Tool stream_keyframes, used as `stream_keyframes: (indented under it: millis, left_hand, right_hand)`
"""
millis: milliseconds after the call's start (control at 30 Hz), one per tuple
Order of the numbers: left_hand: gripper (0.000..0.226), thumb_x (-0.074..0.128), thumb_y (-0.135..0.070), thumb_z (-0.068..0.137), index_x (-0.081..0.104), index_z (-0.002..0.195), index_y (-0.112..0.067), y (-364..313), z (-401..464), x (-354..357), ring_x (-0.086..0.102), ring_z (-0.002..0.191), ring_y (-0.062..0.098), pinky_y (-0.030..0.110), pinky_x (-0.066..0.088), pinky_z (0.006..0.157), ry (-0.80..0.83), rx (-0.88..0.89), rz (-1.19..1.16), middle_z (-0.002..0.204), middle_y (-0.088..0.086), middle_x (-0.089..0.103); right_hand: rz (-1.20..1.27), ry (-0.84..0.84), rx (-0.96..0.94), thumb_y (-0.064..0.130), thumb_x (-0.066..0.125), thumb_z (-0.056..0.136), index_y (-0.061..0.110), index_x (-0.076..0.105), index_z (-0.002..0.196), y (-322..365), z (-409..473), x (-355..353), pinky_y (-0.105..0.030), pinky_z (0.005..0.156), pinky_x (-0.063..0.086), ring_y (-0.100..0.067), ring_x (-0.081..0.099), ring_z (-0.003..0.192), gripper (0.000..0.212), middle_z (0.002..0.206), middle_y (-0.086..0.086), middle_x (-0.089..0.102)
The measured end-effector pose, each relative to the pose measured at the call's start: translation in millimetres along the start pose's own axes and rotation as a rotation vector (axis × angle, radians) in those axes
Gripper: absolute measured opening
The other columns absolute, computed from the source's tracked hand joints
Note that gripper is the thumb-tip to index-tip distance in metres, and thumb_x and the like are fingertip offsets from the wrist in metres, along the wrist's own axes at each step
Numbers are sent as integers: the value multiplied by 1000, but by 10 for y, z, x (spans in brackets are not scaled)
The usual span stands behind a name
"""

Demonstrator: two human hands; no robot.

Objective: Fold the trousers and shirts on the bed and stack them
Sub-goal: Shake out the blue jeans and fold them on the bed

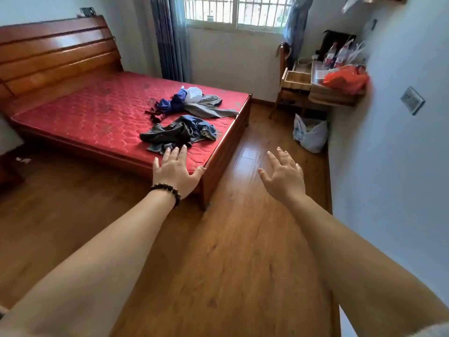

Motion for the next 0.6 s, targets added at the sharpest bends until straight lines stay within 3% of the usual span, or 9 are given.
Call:
stream_keyframes:
  millis: [233, 600]
  left_hand:
    - [77, 33, -62, 91, 13, 154, -22, -80, -39, 608, 8, 148, 19, 48, 7, 119, 116, 69, 4, 160, 2, 18]
    - [77, 32, -62, 93, 10, 154, -21, -300, 384, 1257, 6, 149, 18, 47, 6, 119, 260, 195, 30, 161, 1, 16]
  right_hand:
    - [-51, 119, 93, 53, 36, 97, 27, 22, 152, -230, -226, 439, -44, 118, 8, -17, 2, 149, 63, 162, 1, 8]
    - [-86, 85, 229, 58, 34, 95, 29, 26, 149, -703, -85, 914, -45, 117, 14, -20, 10, 148, 62, 160, 0, 15]
Point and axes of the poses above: each hand's wrist, its own z-axis towards the middle knuckle, its own x-axis out of the palm, y = z × x, the point moved 8 cm from there along z, towards the middle knuckle
